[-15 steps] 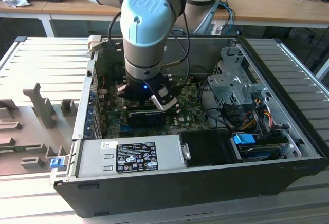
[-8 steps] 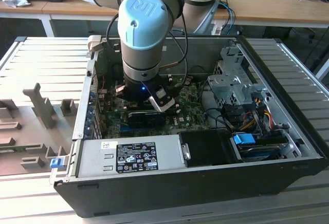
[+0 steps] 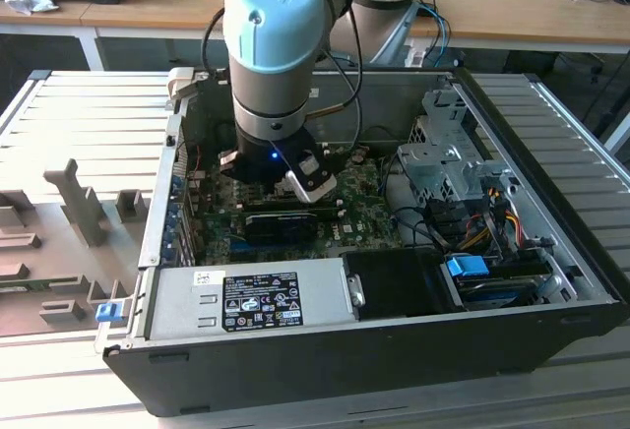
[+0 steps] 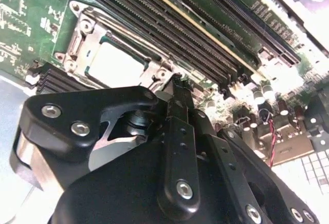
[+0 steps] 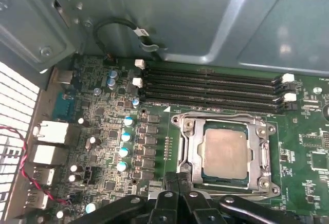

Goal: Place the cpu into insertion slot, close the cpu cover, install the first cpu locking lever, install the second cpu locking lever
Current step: 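Install the second cpu locking lever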

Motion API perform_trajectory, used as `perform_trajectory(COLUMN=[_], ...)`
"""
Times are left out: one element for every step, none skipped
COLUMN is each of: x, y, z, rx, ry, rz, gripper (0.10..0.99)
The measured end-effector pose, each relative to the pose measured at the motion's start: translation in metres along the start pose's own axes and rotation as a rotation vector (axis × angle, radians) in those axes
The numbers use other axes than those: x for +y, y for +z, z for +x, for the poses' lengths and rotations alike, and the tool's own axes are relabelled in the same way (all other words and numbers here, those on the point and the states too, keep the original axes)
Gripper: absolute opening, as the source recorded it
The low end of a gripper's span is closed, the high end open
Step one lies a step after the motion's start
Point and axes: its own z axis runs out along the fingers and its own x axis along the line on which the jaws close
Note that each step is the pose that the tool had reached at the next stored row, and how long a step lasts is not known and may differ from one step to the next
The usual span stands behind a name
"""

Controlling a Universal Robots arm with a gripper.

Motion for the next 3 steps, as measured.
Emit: perform_trajectory(x=[0.0003, 0.0004, 0.0004], y=[-0.0008, -0.0010, -0.0010], z=[0.0000, 0.0000, -0.0001], rx=[0.0001, -0.0001, -0.0002], ry=[0.000, 0.000, 0.000], rz=[0.000, 0.000, 0.000], gripper=[0.106, 0.106, 0.106])
